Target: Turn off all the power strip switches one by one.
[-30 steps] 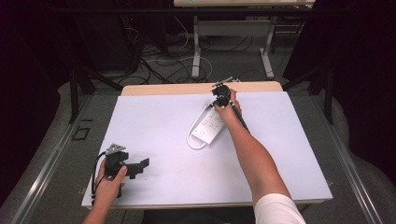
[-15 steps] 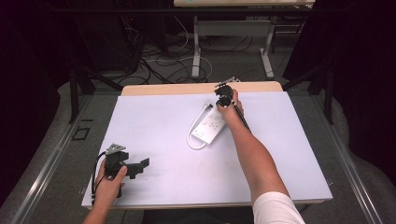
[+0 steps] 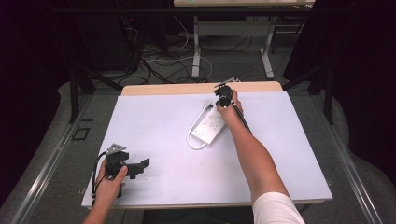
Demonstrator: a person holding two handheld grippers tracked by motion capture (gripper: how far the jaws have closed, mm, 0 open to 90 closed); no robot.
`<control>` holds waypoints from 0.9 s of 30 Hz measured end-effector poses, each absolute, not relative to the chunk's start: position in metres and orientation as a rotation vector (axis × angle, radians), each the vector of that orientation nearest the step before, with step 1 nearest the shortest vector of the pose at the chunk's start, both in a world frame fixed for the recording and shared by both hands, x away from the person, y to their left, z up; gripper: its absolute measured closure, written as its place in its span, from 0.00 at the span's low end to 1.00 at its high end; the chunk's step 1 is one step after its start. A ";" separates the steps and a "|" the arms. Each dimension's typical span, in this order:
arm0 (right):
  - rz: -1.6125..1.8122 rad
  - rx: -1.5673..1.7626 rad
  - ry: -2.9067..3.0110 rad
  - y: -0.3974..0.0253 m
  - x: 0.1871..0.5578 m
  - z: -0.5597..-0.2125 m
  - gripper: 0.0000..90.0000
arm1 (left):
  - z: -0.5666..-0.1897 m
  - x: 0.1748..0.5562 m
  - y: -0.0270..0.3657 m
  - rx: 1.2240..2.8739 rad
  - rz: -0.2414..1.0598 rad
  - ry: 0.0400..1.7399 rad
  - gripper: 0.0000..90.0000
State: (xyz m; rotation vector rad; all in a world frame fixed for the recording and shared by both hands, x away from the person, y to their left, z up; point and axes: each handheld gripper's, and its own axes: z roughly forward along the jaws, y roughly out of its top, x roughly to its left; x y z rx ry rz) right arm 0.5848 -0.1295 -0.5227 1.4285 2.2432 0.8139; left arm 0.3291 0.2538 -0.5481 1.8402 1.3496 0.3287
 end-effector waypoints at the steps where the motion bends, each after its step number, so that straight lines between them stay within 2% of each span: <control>1: 0.815 1.429 2.244 -0.130 0.585 -0.523 1.00 | -0.548 0.329 0.254 1.841 0.328 1.349 0.02; 27: 0.814 1.454 2.256 -0.134 0.578 -0.522 1.00 | -0.548 0.330 0.251 1.851 0.327 1.336 0.02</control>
